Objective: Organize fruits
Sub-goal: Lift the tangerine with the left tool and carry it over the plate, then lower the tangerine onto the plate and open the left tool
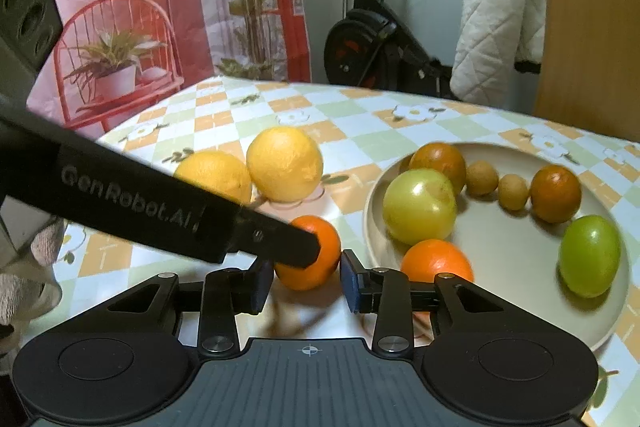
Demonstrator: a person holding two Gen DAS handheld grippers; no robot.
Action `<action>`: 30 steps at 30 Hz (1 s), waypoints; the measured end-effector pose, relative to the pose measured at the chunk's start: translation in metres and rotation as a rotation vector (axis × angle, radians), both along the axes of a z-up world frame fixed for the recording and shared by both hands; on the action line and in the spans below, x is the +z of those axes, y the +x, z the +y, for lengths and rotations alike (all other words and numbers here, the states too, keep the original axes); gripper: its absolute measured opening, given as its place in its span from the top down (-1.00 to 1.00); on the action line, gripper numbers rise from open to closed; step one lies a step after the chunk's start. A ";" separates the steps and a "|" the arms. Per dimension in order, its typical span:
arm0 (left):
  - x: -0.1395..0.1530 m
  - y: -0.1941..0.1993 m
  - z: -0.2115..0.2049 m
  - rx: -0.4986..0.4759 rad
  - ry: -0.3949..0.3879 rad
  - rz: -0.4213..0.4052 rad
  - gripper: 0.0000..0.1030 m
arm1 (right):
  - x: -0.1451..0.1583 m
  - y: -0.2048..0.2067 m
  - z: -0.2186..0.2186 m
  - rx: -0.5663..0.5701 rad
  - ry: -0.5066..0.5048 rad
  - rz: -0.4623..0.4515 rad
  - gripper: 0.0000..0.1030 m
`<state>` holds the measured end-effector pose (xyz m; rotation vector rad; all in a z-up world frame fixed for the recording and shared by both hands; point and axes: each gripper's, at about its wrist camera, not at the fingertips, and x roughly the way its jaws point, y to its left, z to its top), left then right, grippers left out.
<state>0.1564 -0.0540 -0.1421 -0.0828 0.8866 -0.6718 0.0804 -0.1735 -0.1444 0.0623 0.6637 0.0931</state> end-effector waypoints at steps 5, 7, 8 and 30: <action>0.011 -0.007 -0.009 -0.015 -0.002 -0.030 0.46 | 0.008 -0.009 -0.006 -0.018 0.002 -0.027 0.38; 0.015 -0.008 -0.012 -0.019 0.002 -0.043 0.46 | 0.012 -0.013 -0.008 -0.021 0.009 -0.036 0.39; 0.017 -0.008 -0.013 -0.024 -0.009 -0.040 0.46 | 0.013 -0.015 -0.009 -0.025 0.003 -0.043 0.39; 0.025 0.009 -0.086 -0.122 0.001 -0.059 0.46 | 0.023 -0.029 -0.075 -0.215 0.033 -0.110 0.39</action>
